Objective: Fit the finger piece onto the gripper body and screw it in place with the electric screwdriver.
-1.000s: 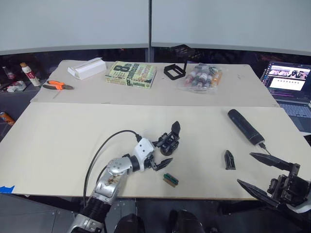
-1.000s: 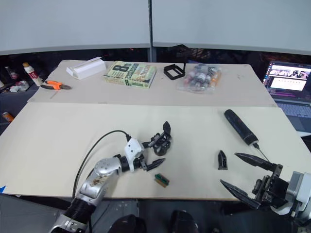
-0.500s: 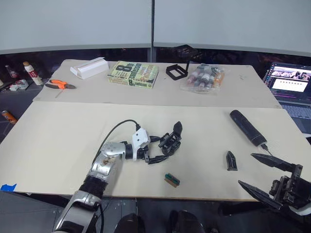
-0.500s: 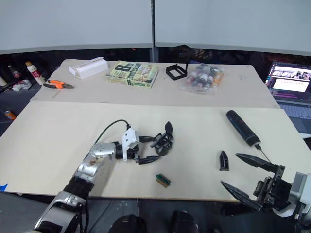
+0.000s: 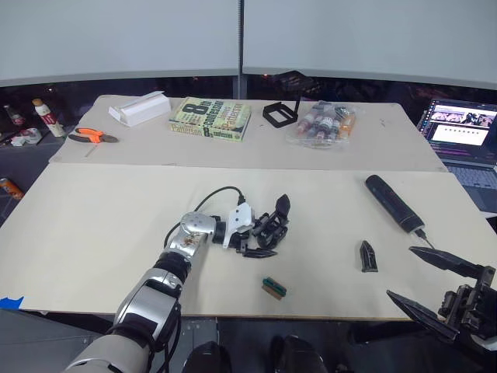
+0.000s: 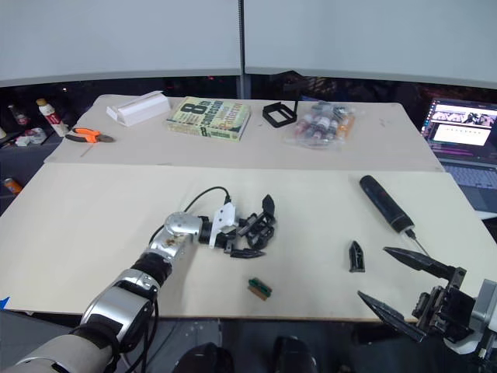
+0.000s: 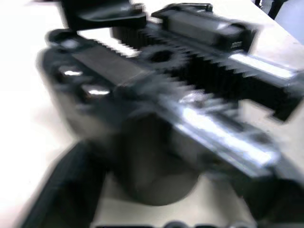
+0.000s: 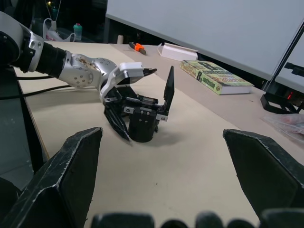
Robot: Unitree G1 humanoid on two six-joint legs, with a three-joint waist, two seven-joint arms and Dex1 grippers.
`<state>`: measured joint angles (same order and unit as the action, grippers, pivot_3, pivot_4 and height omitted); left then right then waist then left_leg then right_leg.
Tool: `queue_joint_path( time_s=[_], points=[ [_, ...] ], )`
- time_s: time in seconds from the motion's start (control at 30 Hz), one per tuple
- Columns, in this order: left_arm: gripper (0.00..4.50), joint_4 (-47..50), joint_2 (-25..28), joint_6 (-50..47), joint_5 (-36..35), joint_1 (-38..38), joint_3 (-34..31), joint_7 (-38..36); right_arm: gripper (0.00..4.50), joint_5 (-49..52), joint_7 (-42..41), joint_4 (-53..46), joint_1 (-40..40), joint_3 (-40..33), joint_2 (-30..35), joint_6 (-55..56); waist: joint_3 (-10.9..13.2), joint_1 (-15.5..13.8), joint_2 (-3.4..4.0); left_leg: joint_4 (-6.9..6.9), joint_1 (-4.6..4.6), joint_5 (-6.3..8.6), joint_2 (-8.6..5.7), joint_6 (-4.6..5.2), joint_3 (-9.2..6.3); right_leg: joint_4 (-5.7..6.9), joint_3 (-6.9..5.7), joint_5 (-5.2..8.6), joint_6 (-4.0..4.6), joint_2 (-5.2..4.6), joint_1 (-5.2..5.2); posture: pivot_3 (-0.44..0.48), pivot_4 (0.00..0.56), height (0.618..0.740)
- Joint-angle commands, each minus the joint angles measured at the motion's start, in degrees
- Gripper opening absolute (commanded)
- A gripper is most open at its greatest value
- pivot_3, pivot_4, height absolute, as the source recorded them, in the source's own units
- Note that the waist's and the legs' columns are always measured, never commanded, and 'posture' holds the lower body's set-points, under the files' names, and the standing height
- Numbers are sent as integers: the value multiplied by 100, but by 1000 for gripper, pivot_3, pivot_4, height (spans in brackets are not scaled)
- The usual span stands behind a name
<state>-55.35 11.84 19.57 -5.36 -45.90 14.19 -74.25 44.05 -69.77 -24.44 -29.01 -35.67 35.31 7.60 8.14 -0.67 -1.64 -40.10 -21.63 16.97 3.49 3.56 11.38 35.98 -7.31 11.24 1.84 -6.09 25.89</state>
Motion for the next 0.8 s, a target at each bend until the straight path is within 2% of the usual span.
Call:
queue_joint_path(
  time_s=[0.03, 0.1, 0.2, 0.4, 0.5, 0.63, 0.8],
  points=[
    [2345, -66, 27, 220, 33, -39, -120, -88, 4500, 131, 83, -235, -41, -227, 26, -23, 0, 3, 0, -1, -1, 0, 0, 0, 0, 0, -1, 0, 0, 0, 0, 0, 150, 740],
    [2345, 49, 57, 228, -51, 88, -216, -77, 4500, 113, 112, -262, -40, -199, 15, -26, 0, 12, 0, -1, -2, 0, 0, 0, -1, 0, -1, 0, 0, 0, 0, 0, 150, 740],
    [2345, 715, 23, -52, -273, 447, -414, 156, 4500, 93, 151, -259, 17, -138, 28, -43, 0, 30, 1, -1, 0, 0, 1, 0, -2, 1, 0, 0, 0, 0, 1, 0, 150, 740],
    [2345, 3241, -108, -1634, -371, 1646, -451, 1298, 4500, 103, 175, -238, 153, 15, 106, -220, -1, 6, 1, -3, -3, -6, 2, -8, -5, 3, 2, 0, 0, -2, 1, 0, 150, 740],
    [2345, 4000, -133, -2175, -188, 2002, -277, 1700, 4500, 121, 214, -281, 175, 100, 126, -385, -1, -13, 2, -9, -5, -5, 2, -8, -6, 5, 2, 1, -2, -3, 1, 0, 150, 740],
    [2345, 4280, -246, -2483, 36, 2162, -77, 2192, 4500, 24, 274, -283, 274, 237, 155, -535, -1, -32, 2, -14, -10, -4, 0, -5, -10, 5, 0, 1, -2, -5, 0, 0, 150, 740],
    [2345, 4100, -399, -2422, 188, 2152, 37, 2613, 4500, -44, 382, -274, 362, 291, 175, -618, -1, -54, 2, -15, -11, -4, -1, -6, -11, 5, -1, 0, -3, -6, 0, 0, 150, 740]
  ],
)
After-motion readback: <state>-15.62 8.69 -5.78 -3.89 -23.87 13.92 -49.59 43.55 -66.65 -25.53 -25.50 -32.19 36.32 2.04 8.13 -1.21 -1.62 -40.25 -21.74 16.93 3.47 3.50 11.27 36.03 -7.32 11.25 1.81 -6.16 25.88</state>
